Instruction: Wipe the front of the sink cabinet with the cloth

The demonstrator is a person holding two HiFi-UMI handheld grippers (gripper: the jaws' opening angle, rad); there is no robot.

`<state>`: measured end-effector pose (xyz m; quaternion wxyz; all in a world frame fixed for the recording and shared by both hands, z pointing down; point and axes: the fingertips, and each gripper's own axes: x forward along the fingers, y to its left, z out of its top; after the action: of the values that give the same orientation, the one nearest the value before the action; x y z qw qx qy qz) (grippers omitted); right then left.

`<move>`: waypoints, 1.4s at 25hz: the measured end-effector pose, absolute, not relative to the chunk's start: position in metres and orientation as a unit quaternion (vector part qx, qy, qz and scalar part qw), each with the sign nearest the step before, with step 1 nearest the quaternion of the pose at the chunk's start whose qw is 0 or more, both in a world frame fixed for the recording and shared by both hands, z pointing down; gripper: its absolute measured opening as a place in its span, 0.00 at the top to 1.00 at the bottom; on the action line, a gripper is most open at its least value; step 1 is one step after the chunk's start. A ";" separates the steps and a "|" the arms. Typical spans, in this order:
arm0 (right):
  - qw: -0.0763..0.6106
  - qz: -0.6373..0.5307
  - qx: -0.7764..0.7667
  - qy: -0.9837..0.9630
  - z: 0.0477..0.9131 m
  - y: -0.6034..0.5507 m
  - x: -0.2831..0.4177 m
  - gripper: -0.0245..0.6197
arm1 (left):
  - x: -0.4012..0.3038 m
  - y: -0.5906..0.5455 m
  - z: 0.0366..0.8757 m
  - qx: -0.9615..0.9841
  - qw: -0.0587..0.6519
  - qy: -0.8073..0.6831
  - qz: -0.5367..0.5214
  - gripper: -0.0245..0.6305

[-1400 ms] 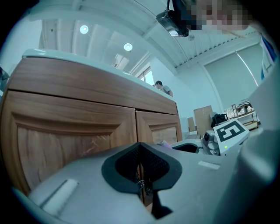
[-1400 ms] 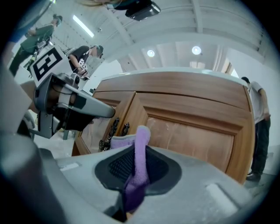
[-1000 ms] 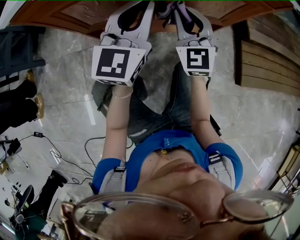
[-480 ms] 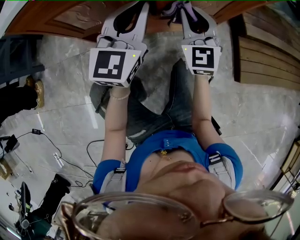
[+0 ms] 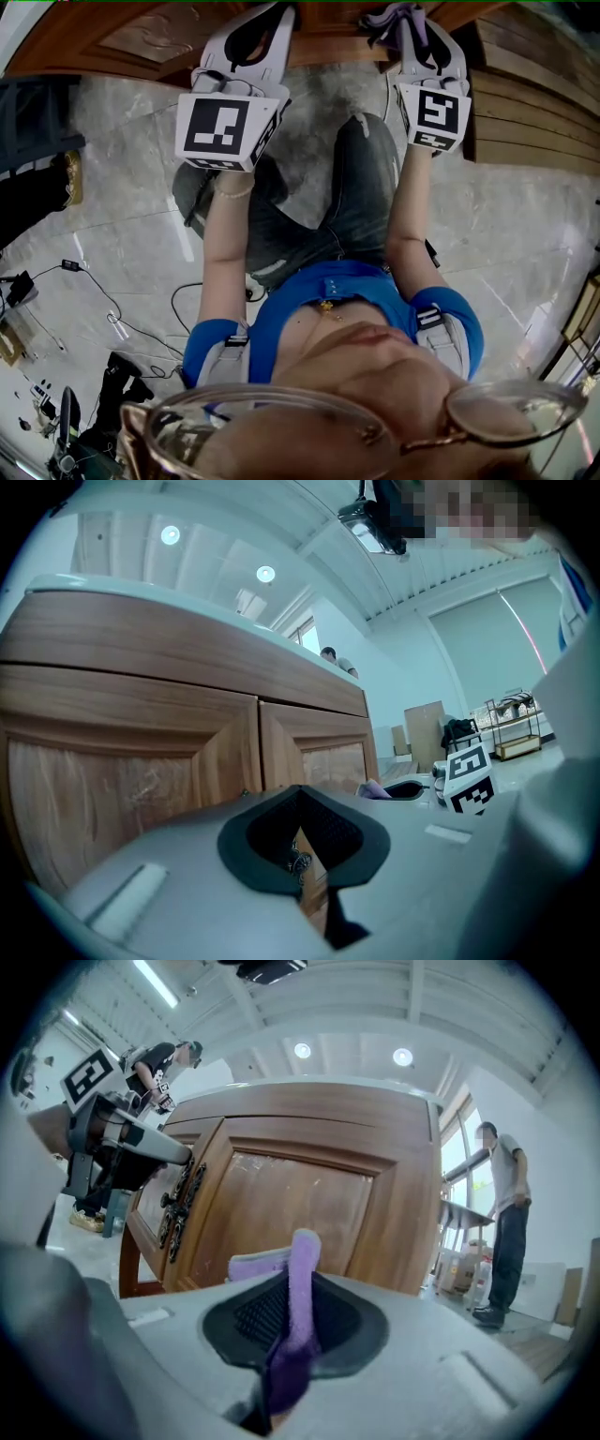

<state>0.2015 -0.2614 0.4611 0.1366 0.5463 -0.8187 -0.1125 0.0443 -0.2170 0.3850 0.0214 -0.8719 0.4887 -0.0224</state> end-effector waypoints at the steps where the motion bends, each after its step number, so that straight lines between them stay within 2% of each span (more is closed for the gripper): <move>1: 0.139 -0.113 0.552 -0.814 0.462 -0.262 0.210 0.88 | 0.046 -0.217 0.385 -0.873 0.022 0.488 -0.023 0.96; 11: 0.156 -0.123 0.599 -0.776 0.457 -0.264 0.270 0.88 | 0.051 -0.217 0.387 -0.874 0.020 0.485 -0.027 0.96; 25: 0.141 -0.111 0.603 -0.777 0.472 -0.266 0.270 0.88 | 0.046 -0.218 0.390 -0.871 0.018 0.490 -0.032 0.96; 35: 0.189 -0.073 0.596 -0.777 0.533 -0.268 0.267 0.88 | 0.034 -0.214 0.396 -0.867 0.022 0.497 -0.039 0.96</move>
<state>0.2668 -0.2681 0.5329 0.1891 0.5957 -0.7773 -0.0729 0.0343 -0.2137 0.3962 0.0225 -0.8667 0.4968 -0.0389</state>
